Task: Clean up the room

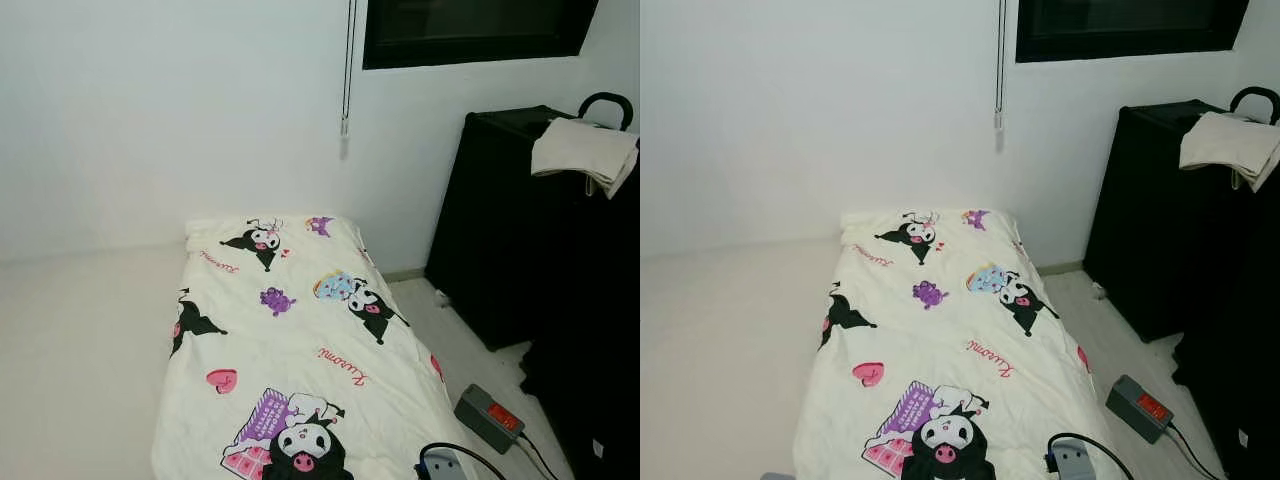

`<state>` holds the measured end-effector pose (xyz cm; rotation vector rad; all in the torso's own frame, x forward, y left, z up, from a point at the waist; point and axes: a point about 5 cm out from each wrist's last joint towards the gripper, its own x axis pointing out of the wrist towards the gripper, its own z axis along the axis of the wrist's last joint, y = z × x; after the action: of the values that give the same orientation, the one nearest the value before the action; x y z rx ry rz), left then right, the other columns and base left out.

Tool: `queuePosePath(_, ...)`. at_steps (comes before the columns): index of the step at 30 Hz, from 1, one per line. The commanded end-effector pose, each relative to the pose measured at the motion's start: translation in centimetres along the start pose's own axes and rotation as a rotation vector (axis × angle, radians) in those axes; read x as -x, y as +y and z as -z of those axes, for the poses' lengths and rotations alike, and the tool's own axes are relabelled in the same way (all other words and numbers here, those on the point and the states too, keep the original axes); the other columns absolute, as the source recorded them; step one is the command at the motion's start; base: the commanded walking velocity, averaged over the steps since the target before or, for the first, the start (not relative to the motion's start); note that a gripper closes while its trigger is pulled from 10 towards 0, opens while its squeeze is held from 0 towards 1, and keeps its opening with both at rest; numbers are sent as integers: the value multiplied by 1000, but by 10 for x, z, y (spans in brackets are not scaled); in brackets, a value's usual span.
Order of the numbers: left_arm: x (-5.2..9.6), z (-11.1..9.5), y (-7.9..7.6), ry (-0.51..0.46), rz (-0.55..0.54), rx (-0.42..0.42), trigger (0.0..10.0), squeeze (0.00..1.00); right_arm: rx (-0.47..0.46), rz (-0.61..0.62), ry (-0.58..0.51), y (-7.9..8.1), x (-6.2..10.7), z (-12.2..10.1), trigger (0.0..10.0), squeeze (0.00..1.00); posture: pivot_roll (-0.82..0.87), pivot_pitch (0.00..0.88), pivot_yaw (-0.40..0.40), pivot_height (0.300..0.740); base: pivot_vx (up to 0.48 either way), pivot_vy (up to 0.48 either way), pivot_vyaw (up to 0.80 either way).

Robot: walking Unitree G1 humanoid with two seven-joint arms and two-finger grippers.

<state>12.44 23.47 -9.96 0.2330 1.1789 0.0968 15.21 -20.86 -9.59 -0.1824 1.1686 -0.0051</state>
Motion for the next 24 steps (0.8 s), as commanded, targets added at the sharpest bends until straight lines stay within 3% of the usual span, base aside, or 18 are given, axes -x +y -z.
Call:
queuePosePath(1,0,2,-5,12,14,-8,10000,0,18,-1,-12,0,0,-3,10000,0,-19,0,-44,740,-307,0,775)
queuePosePath(14,1,7,-10,28,25,-3,10000,0,28,14,13,-8,2,15,10000,0,-43,0,-38,740,-309,0,773)
queuePosePath(24,1,7,-7,26,25,-14,10000,0,17,34,12,-11,1,10,10000,0,-51,0,-26,740,-311,0,0)
